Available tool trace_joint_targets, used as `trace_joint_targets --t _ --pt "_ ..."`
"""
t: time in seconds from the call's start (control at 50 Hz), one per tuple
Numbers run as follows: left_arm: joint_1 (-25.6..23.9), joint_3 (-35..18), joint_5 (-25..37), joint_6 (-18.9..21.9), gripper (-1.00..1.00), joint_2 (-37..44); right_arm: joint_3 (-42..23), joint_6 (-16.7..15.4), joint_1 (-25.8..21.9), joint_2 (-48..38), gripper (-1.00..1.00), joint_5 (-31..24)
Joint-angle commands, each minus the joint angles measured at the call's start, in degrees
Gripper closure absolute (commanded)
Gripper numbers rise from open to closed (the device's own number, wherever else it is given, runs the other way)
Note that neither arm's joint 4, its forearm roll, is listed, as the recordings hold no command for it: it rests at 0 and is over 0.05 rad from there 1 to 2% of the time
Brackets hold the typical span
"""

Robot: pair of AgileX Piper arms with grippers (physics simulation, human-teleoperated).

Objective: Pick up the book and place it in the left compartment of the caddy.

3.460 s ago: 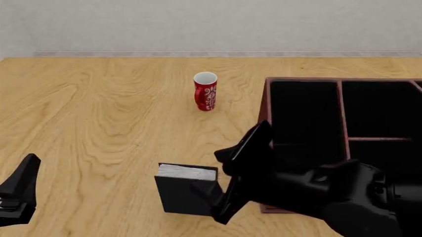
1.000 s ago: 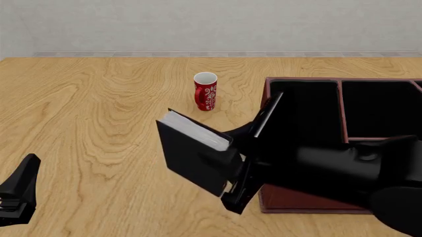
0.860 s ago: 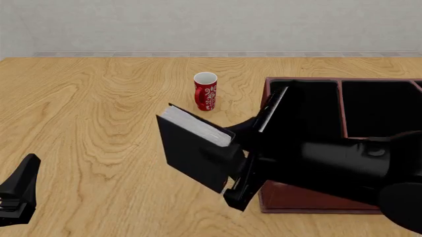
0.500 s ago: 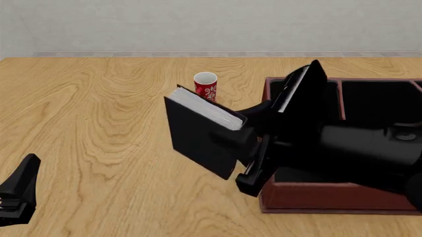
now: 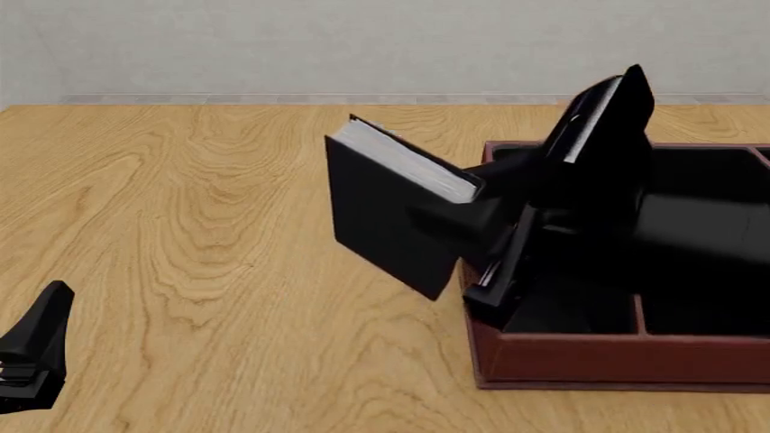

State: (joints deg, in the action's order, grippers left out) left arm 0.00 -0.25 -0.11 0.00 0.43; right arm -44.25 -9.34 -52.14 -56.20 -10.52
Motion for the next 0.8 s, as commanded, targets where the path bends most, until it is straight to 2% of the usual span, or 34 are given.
trace_joint_targets --t 0.02,0.8 --pt "0.00 0.00 0.00 0.00 -1.00 0.00 -1.96 0.77 0.97 1.93 1.00 -1.72" --pt "0.00 0.00 0.00 0.00 -1.00 0.00 -6.45 -1.30 5.48 7.42 1.00 -9.25"
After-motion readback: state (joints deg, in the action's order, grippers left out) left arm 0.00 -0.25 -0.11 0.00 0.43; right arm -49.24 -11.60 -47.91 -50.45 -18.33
